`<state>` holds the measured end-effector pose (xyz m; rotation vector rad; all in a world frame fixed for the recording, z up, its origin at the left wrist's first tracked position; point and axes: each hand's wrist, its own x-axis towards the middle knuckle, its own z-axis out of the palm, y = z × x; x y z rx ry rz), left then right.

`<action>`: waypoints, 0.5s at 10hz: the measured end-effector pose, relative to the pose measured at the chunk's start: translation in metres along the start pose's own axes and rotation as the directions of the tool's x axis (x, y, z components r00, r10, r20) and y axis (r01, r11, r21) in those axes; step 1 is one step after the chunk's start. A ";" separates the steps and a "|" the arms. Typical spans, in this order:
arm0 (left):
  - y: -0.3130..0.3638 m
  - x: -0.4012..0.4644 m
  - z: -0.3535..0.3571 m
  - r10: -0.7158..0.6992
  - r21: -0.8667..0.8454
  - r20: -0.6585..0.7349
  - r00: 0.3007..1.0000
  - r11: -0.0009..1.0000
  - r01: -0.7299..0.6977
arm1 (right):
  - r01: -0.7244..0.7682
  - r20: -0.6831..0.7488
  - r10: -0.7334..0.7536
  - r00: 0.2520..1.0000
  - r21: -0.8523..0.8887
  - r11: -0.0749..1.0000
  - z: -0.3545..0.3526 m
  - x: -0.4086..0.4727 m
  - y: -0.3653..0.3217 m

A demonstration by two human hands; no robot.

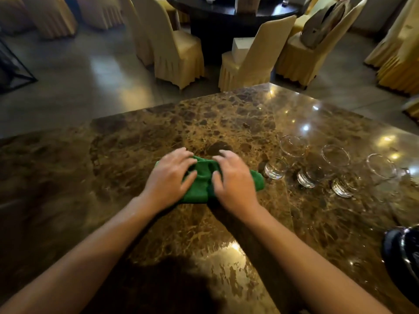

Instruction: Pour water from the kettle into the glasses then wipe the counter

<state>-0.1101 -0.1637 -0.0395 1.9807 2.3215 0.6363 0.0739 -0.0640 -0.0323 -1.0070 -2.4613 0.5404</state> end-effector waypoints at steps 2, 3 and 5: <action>-0.005 -0.021 0.019 -0.081 0.163 0.248 0.965 0.986 0.040 | -0.015 0.168 0.078 0.983 -0.346 0.938 0.024 -0.012 0.020; 0.001 -0.024 0.021 -0.127 0.191 0.275 0.953 0.979 0.076 | -0.052 0.225 0.149 0.963 -0.387 0.921 0.022 -0.013 0.024; 0.009 -0.006 -0.010 -0.163 0.083 0.114 0.980 0.984 0.155 | 0.043 0.400 0.120 0.909 -0.377 0.925 0.006 0.000 0.003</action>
